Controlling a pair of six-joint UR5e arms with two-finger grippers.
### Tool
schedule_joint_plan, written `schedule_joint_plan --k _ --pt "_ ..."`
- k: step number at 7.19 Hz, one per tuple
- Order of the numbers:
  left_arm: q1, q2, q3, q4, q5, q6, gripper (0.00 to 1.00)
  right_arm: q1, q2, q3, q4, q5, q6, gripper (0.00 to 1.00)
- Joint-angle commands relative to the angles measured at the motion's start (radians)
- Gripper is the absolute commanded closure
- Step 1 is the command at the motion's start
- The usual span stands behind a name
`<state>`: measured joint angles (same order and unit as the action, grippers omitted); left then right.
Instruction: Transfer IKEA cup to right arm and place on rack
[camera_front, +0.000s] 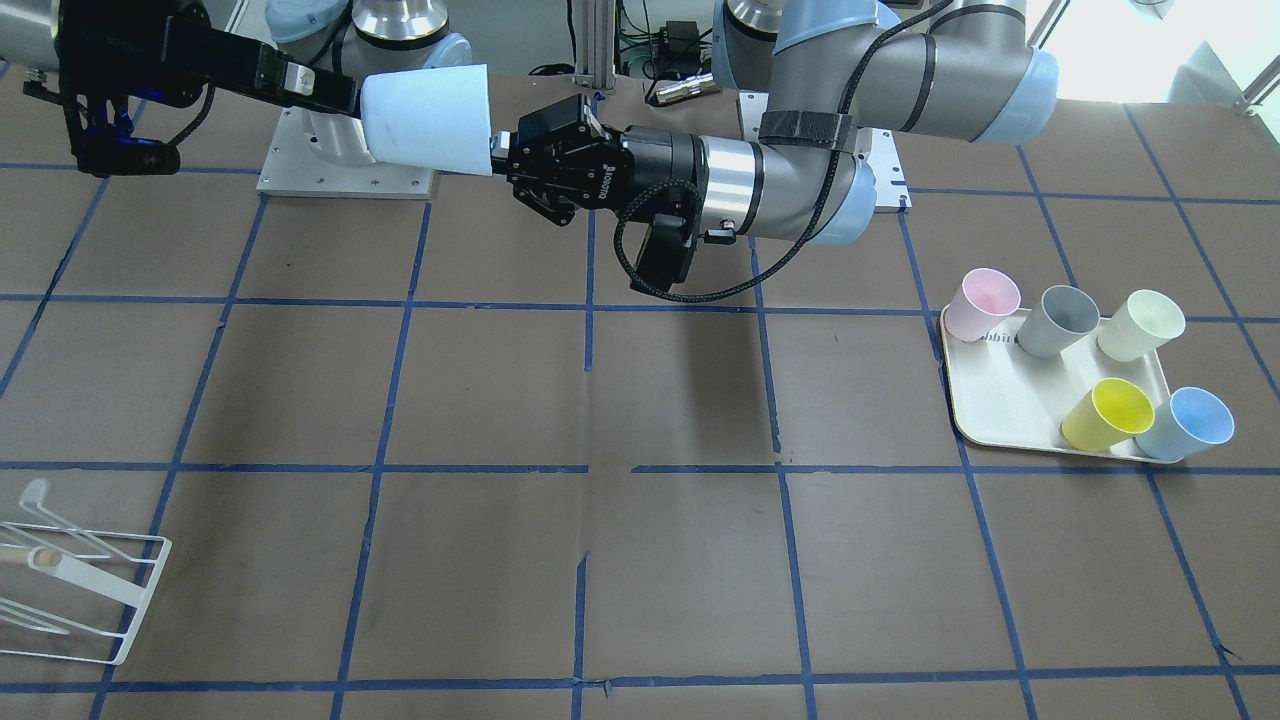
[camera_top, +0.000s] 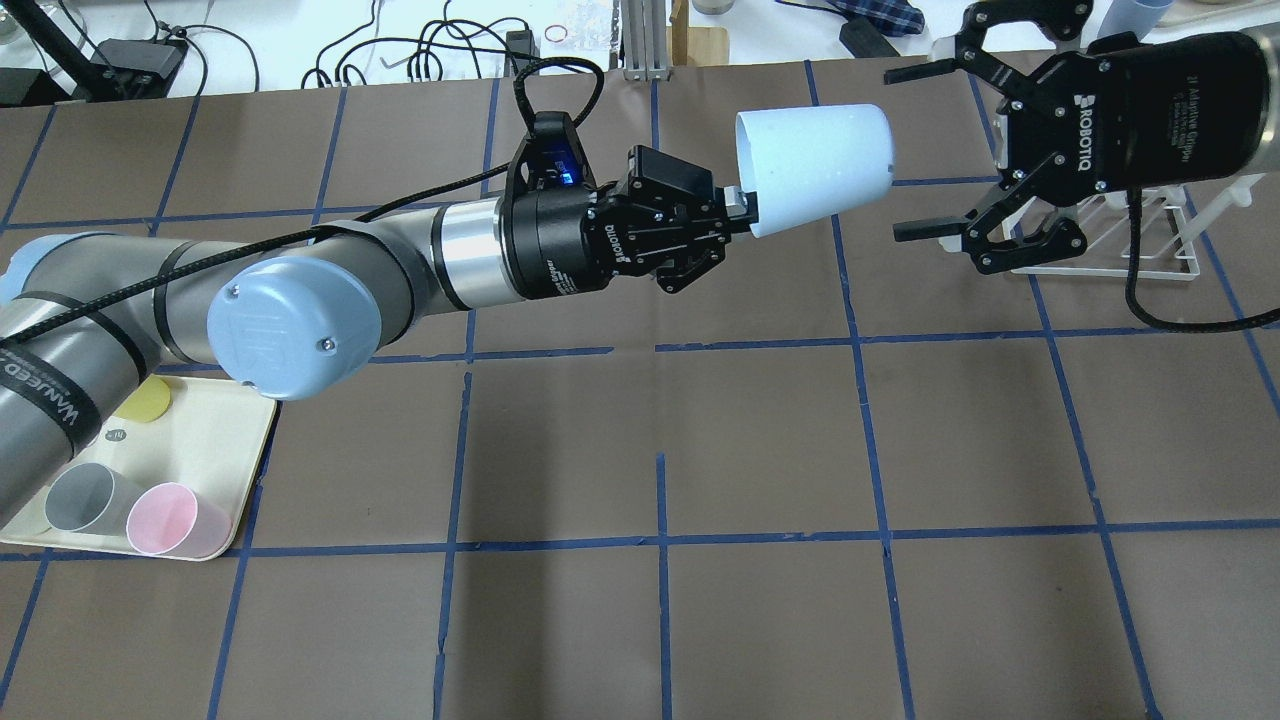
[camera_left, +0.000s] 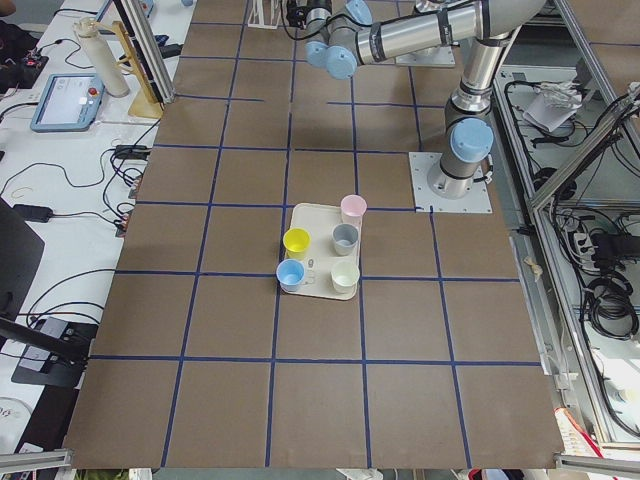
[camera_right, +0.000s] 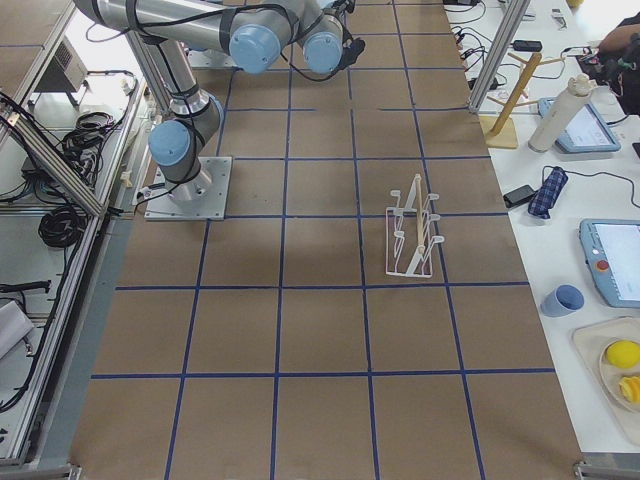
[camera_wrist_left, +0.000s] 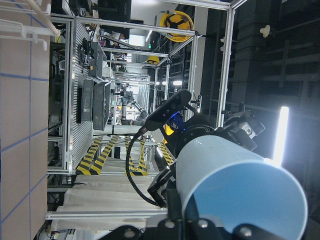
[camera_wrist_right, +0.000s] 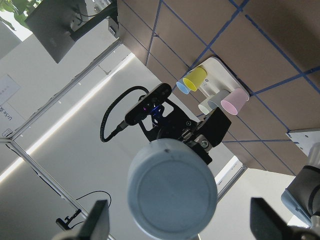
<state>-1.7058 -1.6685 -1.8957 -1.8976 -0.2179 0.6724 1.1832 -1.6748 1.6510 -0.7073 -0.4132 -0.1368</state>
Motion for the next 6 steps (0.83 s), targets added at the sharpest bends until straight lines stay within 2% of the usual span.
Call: schedule_joint_plan --k 1,3,6 --pt "0.0 -0.001 0.0 -0.001 0.0 -0.001 1.0 0.022 0.001 0.0 0.0 0.002 0.0 0.0" --pt "0.0 -0.001 0.003 -0.001 -0.001 -0.002 1.0 0.026 0.006 0.0 -0.001 0.001 -0.001 0.0" --pt "0.0 -0.002 0.0 -0.001 -0.001 -0.002 1.0 0.026 0.01 -0.002 -0.011 0.008 0.003 0.08"
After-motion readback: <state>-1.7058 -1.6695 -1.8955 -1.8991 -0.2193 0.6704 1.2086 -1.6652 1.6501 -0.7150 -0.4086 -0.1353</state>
